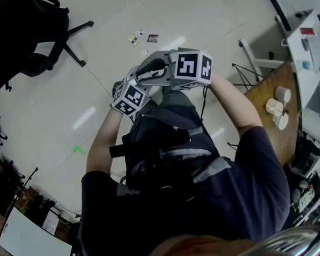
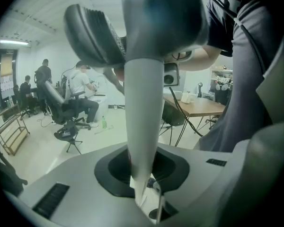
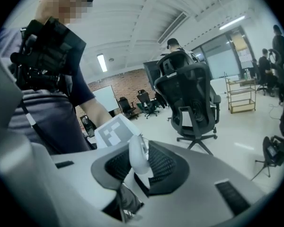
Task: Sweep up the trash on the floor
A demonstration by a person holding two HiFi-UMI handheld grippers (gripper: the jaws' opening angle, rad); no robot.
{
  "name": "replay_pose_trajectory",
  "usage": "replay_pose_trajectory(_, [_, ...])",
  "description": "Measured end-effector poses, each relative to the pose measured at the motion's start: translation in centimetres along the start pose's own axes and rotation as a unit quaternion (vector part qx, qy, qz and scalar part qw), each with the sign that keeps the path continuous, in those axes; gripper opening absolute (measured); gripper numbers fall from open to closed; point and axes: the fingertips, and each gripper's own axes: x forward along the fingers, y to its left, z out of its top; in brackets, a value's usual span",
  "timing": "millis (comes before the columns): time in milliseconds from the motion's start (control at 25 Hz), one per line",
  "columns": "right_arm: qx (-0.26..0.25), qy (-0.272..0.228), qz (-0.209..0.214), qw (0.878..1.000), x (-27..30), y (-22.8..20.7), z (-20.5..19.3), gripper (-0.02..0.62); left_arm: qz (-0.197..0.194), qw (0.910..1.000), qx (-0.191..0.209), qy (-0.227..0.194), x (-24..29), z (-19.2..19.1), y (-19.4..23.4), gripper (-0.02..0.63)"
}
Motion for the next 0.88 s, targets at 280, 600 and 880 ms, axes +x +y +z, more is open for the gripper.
replay_pose_trajectory(280, [0.02,0.002,0.024,1.0,-2.4,-2.9,-3.2,0.111,0.009,0.9978,-0.065,0.003,5.1,0.0,1.8,0.055])
replay_pose_trajectory(600, [-0.002,0.005,0.036,0.999,-5.7,-8.8,-3.7,0.109,0.052,0.9924,-0.111,0.009,9.0,1.8,6.8,0.054])
replay_pose_trajectory(880, [-0.009,0.016,0.013,1.0,-5.6,-13.5,-2.8,0.1,0.07,0.9932,-0.079,0.049,10.0,1.7,11.1,0.048])
